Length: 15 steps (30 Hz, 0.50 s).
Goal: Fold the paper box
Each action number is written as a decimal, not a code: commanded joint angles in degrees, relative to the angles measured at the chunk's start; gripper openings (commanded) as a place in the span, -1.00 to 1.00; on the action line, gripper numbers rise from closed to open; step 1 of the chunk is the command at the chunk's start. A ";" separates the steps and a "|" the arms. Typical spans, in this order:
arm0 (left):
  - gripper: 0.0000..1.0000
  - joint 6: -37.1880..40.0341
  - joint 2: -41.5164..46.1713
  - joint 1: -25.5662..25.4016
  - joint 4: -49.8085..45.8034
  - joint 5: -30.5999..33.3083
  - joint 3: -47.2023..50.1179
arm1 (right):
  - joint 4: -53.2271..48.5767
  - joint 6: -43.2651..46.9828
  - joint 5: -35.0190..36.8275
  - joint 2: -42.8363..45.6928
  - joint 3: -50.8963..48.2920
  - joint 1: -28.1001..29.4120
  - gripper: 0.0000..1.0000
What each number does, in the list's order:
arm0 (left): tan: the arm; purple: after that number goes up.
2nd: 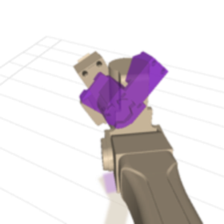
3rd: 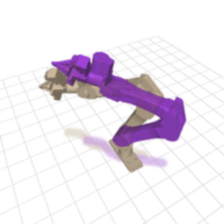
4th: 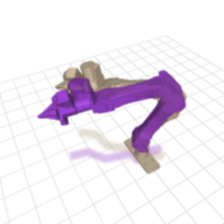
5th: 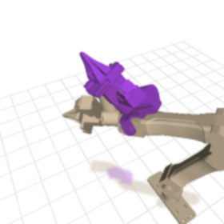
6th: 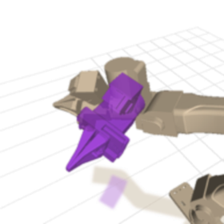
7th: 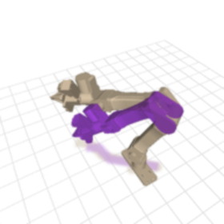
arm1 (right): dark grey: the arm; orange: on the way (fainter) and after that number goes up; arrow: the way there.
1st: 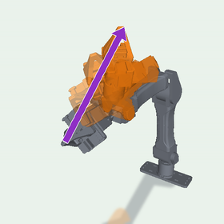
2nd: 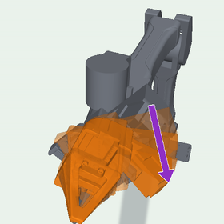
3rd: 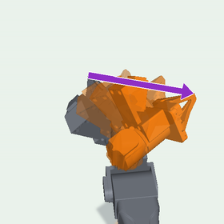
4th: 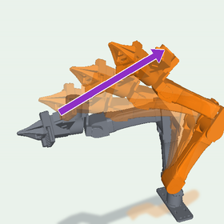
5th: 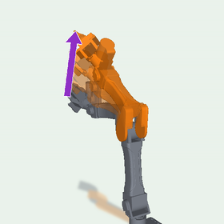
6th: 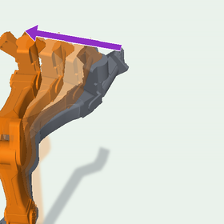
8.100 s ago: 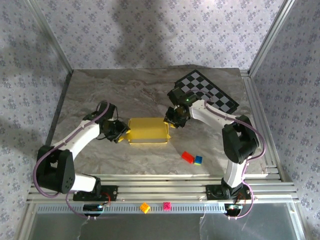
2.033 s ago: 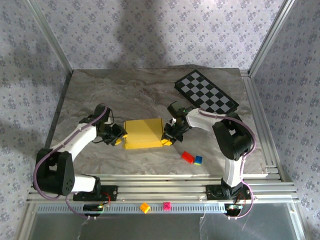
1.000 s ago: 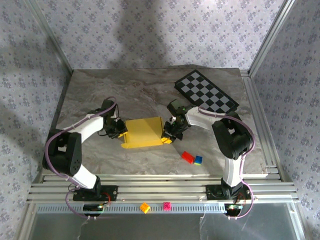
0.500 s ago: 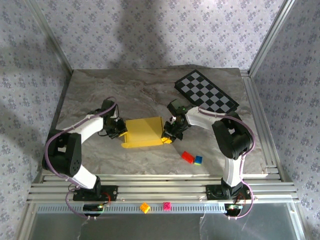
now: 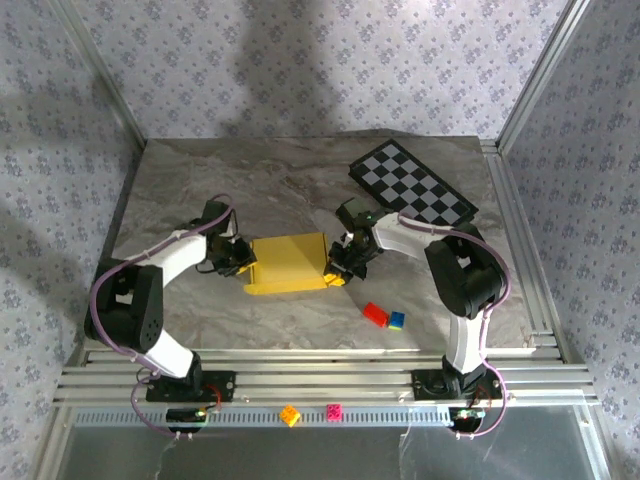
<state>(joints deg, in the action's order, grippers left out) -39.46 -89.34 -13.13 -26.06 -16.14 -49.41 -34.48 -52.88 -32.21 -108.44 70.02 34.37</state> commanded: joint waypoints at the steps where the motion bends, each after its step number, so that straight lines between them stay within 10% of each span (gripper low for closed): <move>1: -0.60 0.92 -1.76 0.88 -3.01 1.15 2.97 | -1.29 0.41 3.82 -1.01 0.13 -0.55 -0.70; 13: -0.73 1.97 -5.57 -0.57 -1.20 -0.21 4.98 | -1.03 0.20 3.91 -0.81 0.29 -0.62 -0.70; 15: -1.00 2.04 -5.33 -0.76 -1.43 0.05 5.20 | -1.03 0.21 3.91 -0.70 0.37 -0.62 -0.70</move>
<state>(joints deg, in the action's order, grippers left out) -38.61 -90.17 -12.34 -22.90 -20.14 -48.51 -34.50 -52.88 -32.16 -108.44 70.02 34.09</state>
